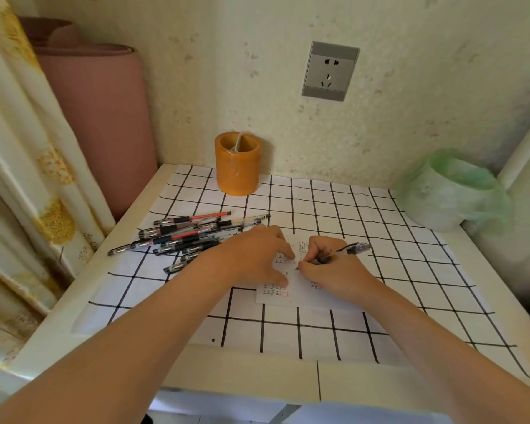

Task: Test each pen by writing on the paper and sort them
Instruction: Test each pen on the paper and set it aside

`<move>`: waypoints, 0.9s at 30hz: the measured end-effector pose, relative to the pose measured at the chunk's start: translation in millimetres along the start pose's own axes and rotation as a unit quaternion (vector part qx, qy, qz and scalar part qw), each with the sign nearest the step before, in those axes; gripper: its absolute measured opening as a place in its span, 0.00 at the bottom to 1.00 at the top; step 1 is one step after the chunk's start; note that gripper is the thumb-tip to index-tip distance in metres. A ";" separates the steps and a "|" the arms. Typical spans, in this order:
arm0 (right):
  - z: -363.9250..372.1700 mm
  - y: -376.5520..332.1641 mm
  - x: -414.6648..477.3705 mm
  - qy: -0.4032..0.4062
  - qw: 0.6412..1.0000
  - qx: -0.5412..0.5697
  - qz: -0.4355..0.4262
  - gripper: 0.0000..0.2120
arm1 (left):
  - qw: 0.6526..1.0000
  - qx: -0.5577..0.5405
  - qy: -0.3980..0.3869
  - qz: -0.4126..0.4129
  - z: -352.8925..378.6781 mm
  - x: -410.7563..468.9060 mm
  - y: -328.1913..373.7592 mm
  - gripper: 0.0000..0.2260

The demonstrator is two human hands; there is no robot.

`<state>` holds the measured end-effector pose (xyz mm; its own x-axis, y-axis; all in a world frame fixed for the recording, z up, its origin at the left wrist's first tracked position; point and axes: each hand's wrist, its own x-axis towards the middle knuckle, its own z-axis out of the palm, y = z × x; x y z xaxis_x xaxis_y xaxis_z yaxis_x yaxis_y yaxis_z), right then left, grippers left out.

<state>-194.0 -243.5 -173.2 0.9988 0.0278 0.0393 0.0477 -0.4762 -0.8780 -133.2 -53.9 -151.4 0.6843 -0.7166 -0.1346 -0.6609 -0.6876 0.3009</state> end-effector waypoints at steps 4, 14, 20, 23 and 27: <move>1.5 -1.4 -1.4 0.003 1.000 -0.007 -0.008 0.12 | 1.000 -0.008 -0.002 -0.007 0.0 0.9 0.5 0.25; 1.0 -1.8 -4.4 -0.002 0.999 -0.022 -0.024 0.11 | 1.000 -0.009 -0.004 -0.010 0.8 1.1 0.5 0.25; 0.4 -2.1 -3.9 -0.004 1.000 -0.008 -0.008 0.12 | 1.000 -0.013 -0.005 -0.008 1.2 0.5 0.7 0.26; 1.1 -2.4 -3.7 -0.007 1.000 -0.012 -0.009 0.11 | 1.000 -0.015 -0.004 -0.007 0.3 0.1 1.4 0.26; 1.1 -1.5 -2.9 -0.005 1.000 -0.006 -0.010 0.12 | 1.000 -0.016 -0.006 -0.009 -0.2 0.2 2.0 0.26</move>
<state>-197.0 -241.9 -172.5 0.9976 0.0464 0.0510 0.0671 -0.4868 -0.8709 -134.3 -55.4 -150.6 0.6919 -0.7059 -0.1517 -0.6384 -0.6962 0.3284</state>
